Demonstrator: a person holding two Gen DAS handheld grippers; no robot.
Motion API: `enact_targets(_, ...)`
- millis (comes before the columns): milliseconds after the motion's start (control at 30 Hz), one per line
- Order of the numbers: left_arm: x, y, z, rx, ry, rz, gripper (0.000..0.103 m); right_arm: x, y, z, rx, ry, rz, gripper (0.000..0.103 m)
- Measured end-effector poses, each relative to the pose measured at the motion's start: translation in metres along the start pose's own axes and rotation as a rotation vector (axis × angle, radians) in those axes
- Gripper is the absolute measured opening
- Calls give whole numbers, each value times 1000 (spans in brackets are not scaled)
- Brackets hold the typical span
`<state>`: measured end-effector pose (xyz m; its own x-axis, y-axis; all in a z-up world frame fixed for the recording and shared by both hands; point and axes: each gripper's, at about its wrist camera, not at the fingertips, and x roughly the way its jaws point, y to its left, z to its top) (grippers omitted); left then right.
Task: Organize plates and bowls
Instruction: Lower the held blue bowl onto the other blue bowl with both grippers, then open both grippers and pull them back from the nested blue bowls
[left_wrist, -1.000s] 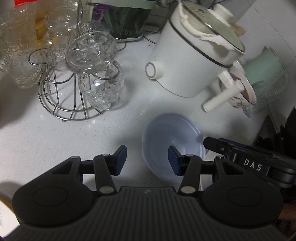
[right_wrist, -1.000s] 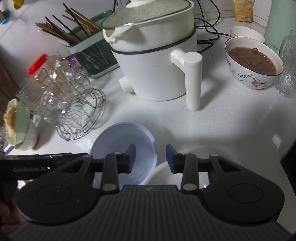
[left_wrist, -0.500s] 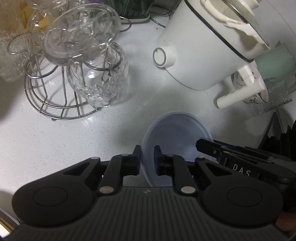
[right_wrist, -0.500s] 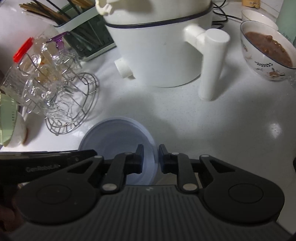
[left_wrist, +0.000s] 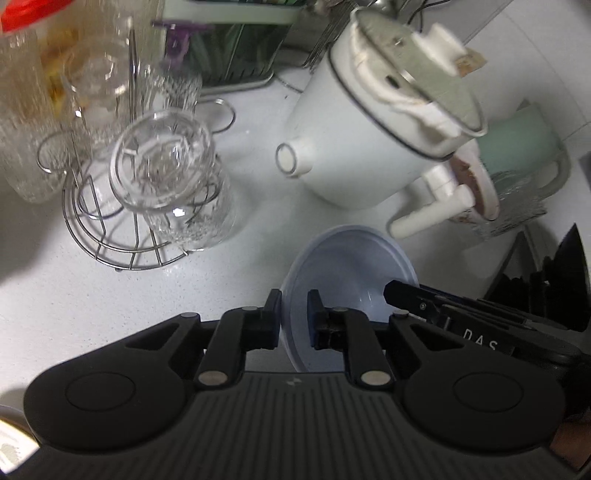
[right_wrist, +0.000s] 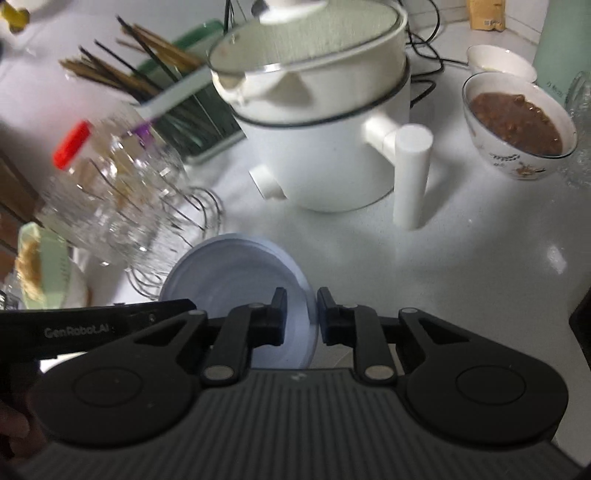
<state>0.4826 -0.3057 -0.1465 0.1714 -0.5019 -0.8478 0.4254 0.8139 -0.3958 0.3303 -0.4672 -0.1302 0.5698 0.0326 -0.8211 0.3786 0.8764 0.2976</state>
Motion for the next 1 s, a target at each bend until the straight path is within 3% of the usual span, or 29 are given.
enact_targets(433, -54, -12, -22, 21, -13, 4, 17, -43, 13, -13, 9, -18, 30, 21)
enact_targets(1000, -102, 31, -56, -45, -81, 56, 18, -42, 63, -33, -94, 25, 112, 21)
